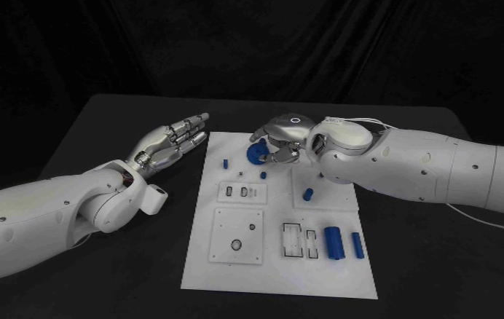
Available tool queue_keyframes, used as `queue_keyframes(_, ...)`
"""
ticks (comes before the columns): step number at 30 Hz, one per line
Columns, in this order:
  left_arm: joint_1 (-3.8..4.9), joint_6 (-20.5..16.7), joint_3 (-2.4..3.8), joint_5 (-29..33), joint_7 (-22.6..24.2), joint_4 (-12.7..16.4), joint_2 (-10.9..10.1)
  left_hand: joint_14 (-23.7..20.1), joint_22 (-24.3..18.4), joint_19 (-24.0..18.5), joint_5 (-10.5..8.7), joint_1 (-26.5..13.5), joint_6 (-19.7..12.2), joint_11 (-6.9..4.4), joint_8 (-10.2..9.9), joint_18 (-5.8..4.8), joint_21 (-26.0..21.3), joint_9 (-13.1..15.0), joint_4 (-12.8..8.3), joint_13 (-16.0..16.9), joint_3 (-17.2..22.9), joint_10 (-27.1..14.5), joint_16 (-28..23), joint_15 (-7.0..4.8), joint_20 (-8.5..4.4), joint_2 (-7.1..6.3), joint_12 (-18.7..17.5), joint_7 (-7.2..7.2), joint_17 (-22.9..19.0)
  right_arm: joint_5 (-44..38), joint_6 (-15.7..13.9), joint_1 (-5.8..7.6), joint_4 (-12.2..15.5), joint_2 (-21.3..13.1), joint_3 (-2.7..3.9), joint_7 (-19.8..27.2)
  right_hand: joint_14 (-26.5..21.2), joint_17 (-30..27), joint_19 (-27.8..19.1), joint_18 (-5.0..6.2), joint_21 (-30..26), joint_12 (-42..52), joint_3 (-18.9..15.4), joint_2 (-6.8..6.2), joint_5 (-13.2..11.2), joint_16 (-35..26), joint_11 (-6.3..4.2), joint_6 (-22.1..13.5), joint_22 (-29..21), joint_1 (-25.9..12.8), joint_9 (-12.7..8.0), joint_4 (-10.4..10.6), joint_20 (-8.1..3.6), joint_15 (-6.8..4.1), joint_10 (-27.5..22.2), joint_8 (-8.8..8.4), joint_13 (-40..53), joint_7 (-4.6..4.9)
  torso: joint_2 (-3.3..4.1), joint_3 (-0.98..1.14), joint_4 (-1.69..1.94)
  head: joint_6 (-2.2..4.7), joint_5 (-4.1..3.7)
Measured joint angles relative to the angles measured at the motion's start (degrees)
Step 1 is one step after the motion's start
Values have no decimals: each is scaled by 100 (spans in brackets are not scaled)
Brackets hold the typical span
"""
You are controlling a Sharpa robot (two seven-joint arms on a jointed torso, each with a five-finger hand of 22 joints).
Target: Assemble the parts on the task board
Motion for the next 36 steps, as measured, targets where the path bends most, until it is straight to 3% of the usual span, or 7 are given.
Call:
queue_keyframes(2,0,2,0,0,-2,0,0,0,0,0,0,0,0,0,0,0,0,0,0,0,0,0,0,0,0,0,0,0,0,0,0,0,0,-8,0,-2,-20,0,0,-1,-47,0,-56,25,-114,0,0,-205,0,-25,-70,28,0,-20,0,-12,0,-6,0,-1,0,0,1)
queue_keyframes(8,0,11,0,0,-10,-4,-1,0,0,0,0,0,0,0,0,0,0,0,0,0,0,0,0,0,0,0,0,0,0,0,4,-1,-5,-45,0,-16,-20,0,0,0,-107,0,-304,83,-489,0,0,-159,0,-329,-139,245,0,-20,0,-10,0,27,-1,-1,-1,2,11)
queue_keyframes(11,0,17,0,0,-15,-7,-2,21,0,0,0,0,0,0,0,0,0,0,0,0,0,0,0,21,0,0,0,0,0,0,21,-6,-7,-62,0,-25,-20,0,0,0,-134,0,-429,179,-492,0,0,199,0,-495,-125,370,0,-20,0,74,0,25,-1,-1,-3,3,16)
queue_keyframes(19,-1,26,0,0,-26,-9,0,21,0,0,24,0,21,0,0,0,0,5,1,0,32,0,0,21,0,0,0,21,0,0,67,-14,-10,-105,0,-44,-20,0,0,0,-134,0,-490,218,-492,0,0,820,4,-534,-11,431,0,-20,0,281,0,6,-2,-1,-4,3,7)
queue_keyframes(26,-2,30,0,-1,-36,-9,-9,21,0,0,67,30,21,0,0,0,0,4,-40,0,72,0,0,21,0,30,0,21,0,0,80,-35,-11,-207,0,-56,-20,0,0,0,-159,0,-500,218,-492,0,1,1175,4,-534,85,441,0,-20,0,395,-1,-24,-3,-1,-5,8,17)
queue_keyframes(36,-4,33,0,-1,-47,-11,-28,20,0,0,67,53,21,0,0,0,0,4,-55,0,88,0,0,20,0,7,0,21,0,0,15,-49,59,-435,0,-63,-21,0,0,0,-197,0,-531,217,-491,0,1,1339,3,-533,140,440,0,-20,-1,433,-1,-22,-4,2,-14,29,18)
